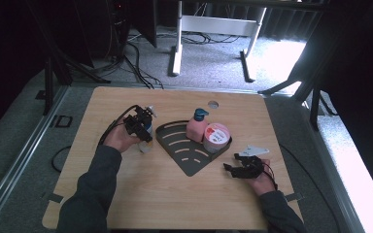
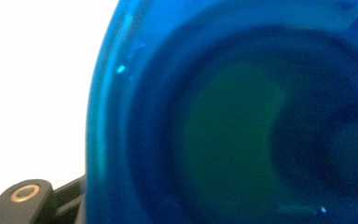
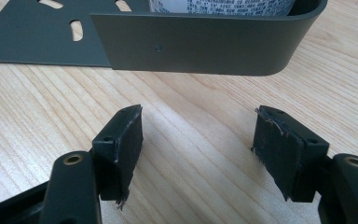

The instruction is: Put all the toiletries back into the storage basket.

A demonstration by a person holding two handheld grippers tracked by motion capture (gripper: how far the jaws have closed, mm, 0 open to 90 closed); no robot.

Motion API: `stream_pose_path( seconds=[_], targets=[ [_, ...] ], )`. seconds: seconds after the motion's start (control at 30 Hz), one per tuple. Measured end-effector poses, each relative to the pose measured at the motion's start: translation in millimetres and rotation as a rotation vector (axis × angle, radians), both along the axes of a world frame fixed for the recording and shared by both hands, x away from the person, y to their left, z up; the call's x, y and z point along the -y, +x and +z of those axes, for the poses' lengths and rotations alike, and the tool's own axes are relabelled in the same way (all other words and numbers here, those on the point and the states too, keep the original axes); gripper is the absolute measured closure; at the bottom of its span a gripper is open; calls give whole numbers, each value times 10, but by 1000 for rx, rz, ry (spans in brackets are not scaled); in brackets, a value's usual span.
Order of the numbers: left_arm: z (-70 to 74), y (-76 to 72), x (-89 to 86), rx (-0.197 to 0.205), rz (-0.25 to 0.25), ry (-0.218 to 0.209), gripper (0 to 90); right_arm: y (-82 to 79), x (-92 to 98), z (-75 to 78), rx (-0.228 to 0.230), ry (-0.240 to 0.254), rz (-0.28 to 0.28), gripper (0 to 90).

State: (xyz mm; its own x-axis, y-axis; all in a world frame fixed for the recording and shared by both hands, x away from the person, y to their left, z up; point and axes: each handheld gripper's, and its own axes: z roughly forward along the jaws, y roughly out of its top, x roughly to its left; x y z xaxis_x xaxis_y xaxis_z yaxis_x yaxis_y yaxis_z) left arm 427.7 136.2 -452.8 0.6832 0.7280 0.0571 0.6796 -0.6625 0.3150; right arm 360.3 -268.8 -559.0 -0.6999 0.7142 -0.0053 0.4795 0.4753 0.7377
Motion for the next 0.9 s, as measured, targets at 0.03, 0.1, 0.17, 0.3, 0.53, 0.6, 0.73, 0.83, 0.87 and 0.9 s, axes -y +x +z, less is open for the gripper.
stream_pose_path(
  seconds=[0.03,0.1,0.17,0.3,0.53,0.6,0.73,0.83,0.87,0.9],
  targets=[
    [1,-2,-2,0,-2,2,553,0,0,0,0,1,0,326],
    [1,-4,-5,-3,-3,1,552,0,0,0,0,1,0,326],
    [2,-8,-2,-2,-4,2,552,0,0,0,0,1,0,326],
    [6,-11,3,8,-2,4,553,0,0,0,0,1,0,326],
    [45,-23,-13,14,-4,-4,553,0,0,0,0,1,0,326],
    [50,-27,-14,16,-5,-4,553,0,0,0,0,1,0,326],
    [58,-27,-29,18,2,-9,553,0,0,0,0,1,0,326],
    [74,-25,-45,18,2,-11,553,0,0,0,0,1,0,326],
    [81,-29,-47,26,5,-11,553,0,0,0,0,1,0,326],
    [86,-31,-48,30,8,-12,553,0,0,0,0,1,0,326]
  ],
)
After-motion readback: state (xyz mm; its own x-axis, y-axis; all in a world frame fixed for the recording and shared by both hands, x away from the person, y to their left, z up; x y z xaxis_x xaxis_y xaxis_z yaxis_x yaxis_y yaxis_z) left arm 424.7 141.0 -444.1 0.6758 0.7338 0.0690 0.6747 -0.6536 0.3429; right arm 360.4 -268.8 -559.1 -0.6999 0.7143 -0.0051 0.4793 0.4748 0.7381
